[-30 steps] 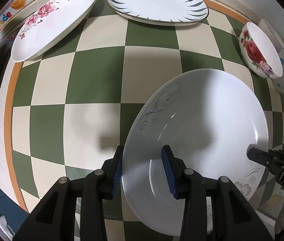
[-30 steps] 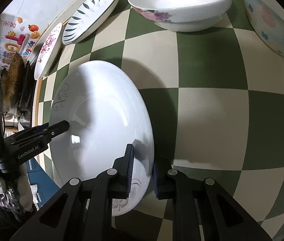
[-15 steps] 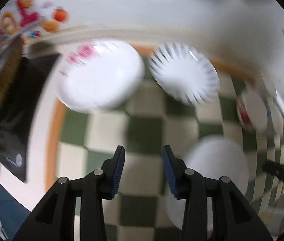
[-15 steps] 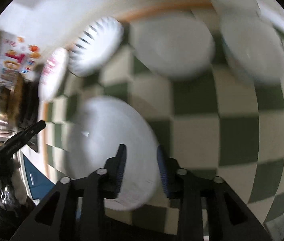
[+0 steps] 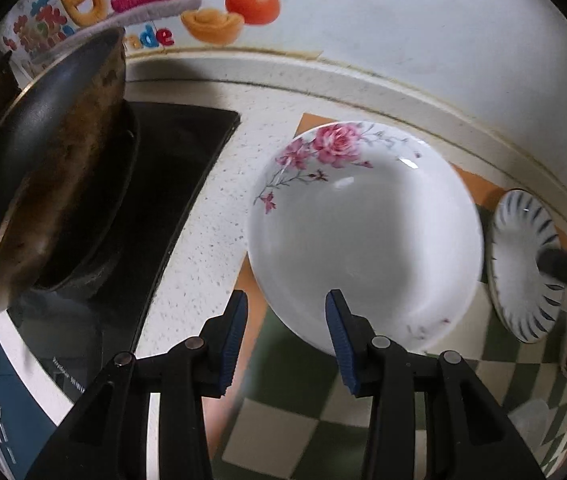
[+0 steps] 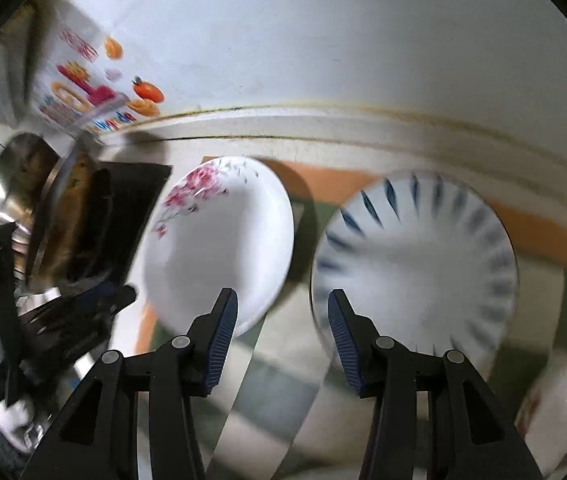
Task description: Organize plates and bowls
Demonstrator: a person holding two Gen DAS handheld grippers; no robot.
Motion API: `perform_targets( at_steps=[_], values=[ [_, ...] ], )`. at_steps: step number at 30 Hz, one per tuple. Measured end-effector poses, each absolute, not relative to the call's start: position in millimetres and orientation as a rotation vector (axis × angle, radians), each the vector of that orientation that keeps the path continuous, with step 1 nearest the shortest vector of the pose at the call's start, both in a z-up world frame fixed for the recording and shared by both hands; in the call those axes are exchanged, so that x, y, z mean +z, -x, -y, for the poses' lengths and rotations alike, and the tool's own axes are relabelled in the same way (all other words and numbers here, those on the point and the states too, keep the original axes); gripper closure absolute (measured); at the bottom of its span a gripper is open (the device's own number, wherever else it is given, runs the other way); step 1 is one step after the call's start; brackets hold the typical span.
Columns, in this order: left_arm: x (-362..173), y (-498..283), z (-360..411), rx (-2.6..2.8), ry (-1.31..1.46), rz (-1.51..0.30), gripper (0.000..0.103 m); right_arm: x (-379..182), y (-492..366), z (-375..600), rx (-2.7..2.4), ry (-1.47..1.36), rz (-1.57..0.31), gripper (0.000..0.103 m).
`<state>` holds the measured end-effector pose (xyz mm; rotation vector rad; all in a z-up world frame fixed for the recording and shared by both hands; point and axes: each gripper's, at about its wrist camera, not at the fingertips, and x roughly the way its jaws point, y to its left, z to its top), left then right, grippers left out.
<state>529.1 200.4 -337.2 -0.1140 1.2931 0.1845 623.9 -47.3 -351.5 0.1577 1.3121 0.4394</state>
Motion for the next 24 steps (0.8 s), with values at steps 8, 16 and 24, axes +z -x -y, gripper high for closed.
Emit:
perform_targets(
  at_steps=[8,16,24],
  values=[
    [-368.3,-541.1,-203.7,0.172,0.115,-1.355,0.065,-392.1,-680.4,6.6,0.435,-0.046,-1.375,0.053],
    [-379.6,-546.7,-201.4,0.151,0.116,-1.375,0.065,-419.1,-701.3,-3.0,0.435,-0.021,-1.426,0.053],
    [-379.4,-545.9,-202.4,0.152,0.123,-1.382,0.065,-431.5,-708.2,-11.4,0.454,-0.002,-1.459,0.053]
  ],
)
